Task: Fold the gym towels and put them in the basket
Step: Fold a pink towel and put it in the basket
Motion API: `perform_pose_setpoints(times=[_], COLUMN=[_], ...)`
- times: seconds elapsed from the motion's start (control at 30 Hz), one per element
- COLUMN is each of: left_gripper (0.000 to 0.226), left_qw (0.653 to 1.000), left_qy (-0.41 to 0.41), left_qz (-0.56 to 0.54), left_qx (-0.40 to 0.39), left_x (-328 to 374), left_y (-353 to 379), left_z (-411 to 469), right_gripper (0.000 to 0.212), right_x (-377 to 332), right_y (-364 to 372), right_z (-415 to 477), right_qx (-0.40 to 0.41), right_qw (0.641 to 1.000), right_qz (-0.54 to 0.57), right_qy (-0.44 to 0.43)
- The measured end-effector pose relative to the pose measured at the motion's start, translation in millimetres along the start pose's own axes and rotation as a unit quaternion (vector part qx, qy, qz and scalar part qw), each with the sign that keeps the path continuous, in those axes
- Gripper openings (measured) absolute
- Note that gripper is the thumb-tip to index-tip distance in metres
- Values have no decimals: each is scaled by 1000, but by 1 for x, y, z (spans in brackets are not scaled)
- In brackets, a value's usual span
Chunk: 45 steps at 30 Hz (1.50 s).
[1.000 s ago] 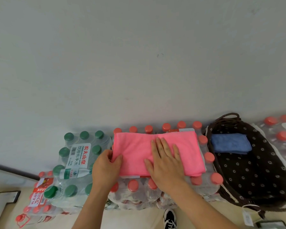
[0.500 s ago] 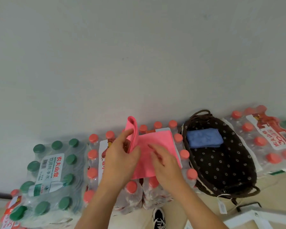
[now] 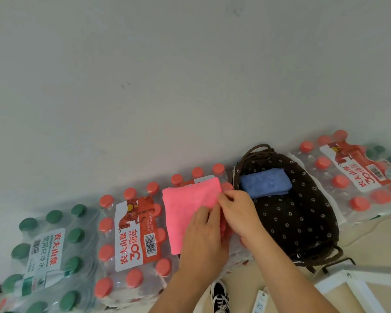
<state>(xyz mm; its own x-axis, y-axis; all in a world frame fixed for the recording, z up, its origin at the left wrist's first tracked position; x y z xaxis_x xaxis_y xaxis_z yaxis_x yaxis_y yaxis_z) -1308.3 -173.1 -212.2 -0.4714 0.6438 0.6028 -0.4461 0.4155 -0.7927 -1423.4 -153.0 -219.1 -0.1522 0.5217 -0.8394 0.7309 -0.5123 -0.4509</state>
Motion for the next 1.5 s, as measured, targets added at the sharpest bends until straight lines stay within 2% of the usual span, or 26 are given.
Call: perform_pose_setpoints(times=[0.07,0.23,0.37,0.43,0.5,0.53,0.6,0.63,0.7,0.83,0.93,1.07,1.17,1.3,1.4,1.5], left_gripper=[57,69,35,32,35,37,46,53,62,64,64,63,63,55,44,50], left_qw=[1000,999,997,996,995,993,991,988,978,971,983,985,977,962,966,966], left_qy=[2,0,-3,-9,23,37,33,22,1,-13,-19,-128,-168,-219,-188,-190], left_qz=[29,39,-57,-81,-6,38,121,154,201,226,163,102,111,119,111,62], left_qx=[-1,-23,-47,21,101,109,54,11,-46,-79,-83,-47,-72,-114,-137,-166], left_x=[0,-6,-4,-9,-22,-29,-42,-46,-52,-55,-56,-68,-70,-71,-65,-60], left_y=[-1,5,-10,-28,-39,-38,-24,-15,2,6,-7,-32,-42,-53,-57,-60], left_z=[-5,-10,-9,-2,10,17,25,25,20,21,27,39,48,52,56,62], right_gripper=[39,15,20,24,34,40,42,43,50,58,58,63,74,84,69,41], right_x=[-5,-6,-6,-6,-9,-12,-17,-16,-4,20,20,19,6,-4,-4,-9], right_y=[1,7,3,2,0,-1,1,6,18,25,24,21,12,9,10,8], right_z=[2,3,5,5,2,-1,-9,-14,-20,-20,-18,-20,-19,-9,0,5], right_qx=[23,43,51,47,75,100,144,137,75,14,2,4,-15,-20,-57,-91], right_qw=[997,979,956,944,931,922,900,891,884,889,895,917,945,948,951,964], right_qz=[-67,-180,-264,-305,-330,-337,-334,-338,-362,-379,-374,-336,-280,-279,-282,-237], right_qy=[-35,-83,-118,-115,-137,-164,-241,-269,-286,-256,-245,-216,-169,-151,-111,-73])
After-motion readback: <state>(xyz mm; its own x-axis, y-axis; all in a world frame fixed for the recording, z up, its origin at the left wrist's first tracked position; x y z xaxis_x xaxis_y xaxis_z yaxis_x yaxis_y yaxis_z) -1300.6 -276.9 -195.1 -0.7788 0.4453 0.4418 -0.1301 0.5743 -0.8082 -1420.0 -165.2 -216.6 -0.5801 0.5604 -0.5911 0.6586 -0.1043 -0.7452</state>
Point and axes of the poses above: each hand's wrist, its own z-axis towards the middle knuckle, its own y-axis out of the palm, x = y × z, the point moved 3 cm from there along z, towards the middle knuckle, and after that the axes turned 4 degrees about -z, right-handed, at the moved point
